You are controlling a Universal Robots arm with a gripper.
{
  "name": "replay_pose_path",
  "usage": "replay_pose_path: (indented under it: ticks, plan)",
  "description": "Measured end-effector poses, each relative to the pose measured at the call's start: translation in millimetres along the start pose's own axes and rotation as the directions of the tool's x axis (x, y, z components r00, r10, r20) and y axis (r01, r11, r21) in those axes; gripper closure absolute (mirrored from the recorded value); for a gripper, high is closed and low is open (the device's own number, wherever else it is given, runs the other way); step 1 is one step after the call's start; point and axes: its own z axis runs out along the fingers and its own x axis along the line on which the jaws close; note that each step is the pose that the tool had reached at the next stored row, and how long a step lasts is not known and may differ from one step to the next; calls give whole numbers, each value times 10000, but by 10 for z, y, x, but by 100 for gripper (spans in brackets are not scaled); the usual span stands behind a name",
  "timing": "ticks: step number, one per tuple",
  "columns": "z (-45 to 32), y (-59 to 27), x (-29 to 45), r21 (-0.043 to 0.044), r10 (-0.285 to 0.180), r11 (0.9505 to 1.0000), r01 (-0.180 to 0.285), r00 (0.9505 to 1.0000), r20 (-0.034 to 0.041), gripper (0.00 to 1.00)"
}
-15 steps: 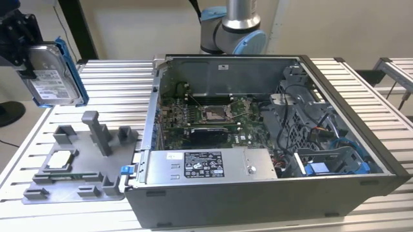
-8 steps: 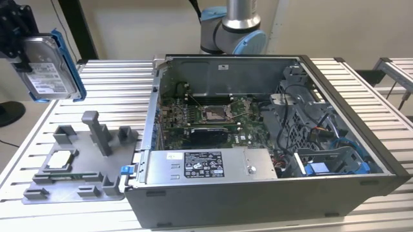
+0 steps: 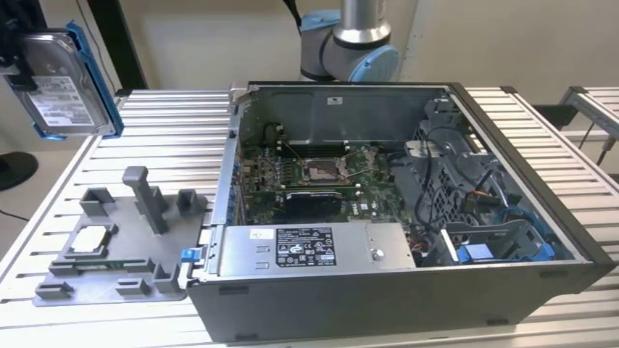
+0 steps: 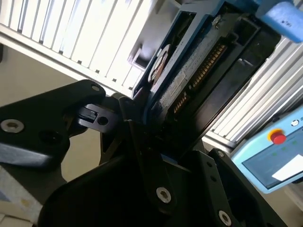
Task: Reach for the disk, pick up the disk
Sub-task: 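Pick up the disk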
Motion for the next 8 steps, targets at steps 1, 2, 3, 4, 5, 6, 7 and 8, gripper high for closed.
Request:
replay_pose_path:
  ticks: [1, 2, 3, 4, 5, 6, 7, 8]
  plan:
    - [-32, 0, 0, -1, 1, 10000, -1, 10000, -1, 100]
    - [-62, 1, -1, -1, 0, 10000, 0, 10000, -1, 100]
    - [-94, 1, -1, -1, 0, 10000, 0, 10000, 0, 100]
    - [-123, 1, -1, -1, 0, 10000, 0, 10000, 0, 100]
    - [-153, 1, -1, 0, 0, 10000, 0, 10000, 0, 100]
    - [-183, 2, -2, 0, 0, 10000, 0, 10000, 0, 100]
    - [-211, 2, -2, 0, 0, 10000, 0, 10000, 0, 100]
    - [-264, 2, -2, 0, 0, 10000, 0, 10000, 0, 100]
